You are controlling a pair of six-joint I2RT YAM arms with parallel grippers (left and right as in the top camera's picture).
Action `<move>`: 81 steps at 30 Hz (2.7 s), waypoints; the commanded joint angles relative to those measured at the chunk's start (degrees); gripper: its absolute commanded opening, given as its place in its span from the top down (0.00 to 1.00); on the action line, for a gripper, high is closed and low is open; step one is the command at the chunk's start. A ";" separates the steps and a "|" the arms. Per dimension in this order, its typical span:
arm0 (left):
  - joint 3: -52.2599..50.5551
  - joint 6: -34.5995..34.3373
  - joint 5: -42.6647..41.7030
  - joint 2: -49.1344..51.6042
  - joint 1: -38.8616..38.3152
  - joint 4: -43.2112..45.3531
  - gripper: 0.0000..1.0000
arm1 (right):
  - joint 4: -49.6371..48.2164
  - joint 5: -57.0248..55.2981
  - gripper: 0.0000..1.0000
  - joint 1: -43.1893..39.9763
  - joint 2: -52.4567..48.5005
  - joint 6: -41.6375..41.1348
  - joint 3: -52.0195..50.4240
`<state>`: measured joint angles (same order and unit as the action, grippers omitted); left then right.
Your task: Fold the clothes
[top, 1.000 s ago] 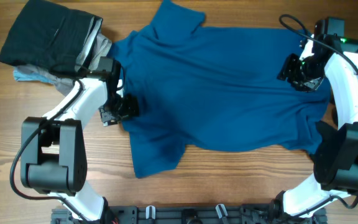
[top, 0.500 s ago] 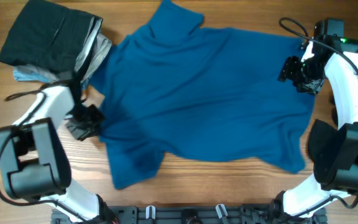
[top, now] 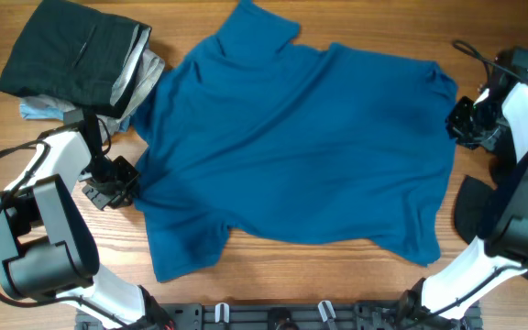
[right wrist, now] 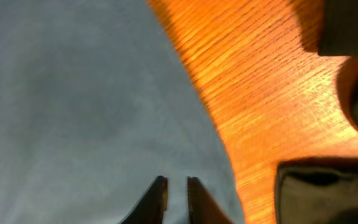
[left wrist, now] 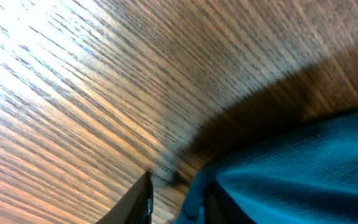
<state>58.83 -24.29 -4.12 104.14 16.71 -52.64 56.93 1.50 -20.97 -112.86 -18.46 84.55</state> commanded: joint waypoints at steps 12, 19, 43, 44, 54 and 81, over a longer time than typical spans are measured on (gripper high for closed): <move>-1.07 4.61 0.48 0.48 0.28 3.67 0.64 | -33.00 7.08 0.96 -1.95 -14.53 -9.14 2.78; -0.66 4.66 -2.40 0.44 0.28 5.53 0.59 | -24.00 11.72 0.72 -2.16 -11.28 2.58 17.49; 12.11 22.14 -13.84 -15.08 -4.17 -12.11 0.45 | 5.01 10.56 0.95 13.51 -5.09 -3.48 3.80; 13.46 22.14 -14.16 -17.94 -4.87 -10.80 0.36 | 6.93 9.51 0.93 13.51 -5.51 -3.30 3.80; 13.77 22.60 -16.63 -15.63 -16.50 13.40 0.96 | 3.45 9.33 0.96 13.05 -5.73 -4.85 -9.18; 14.51 8.72 -4.52 24.59 -23.17 59.60 0.85 | 3.65 11.98 0.82 5.38 10.38 4.98 -7.85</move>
<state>73.17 -7.90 -14.22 124.11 -8.56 4.14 62.22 4.14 -15.49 -104.05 -20.18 75.59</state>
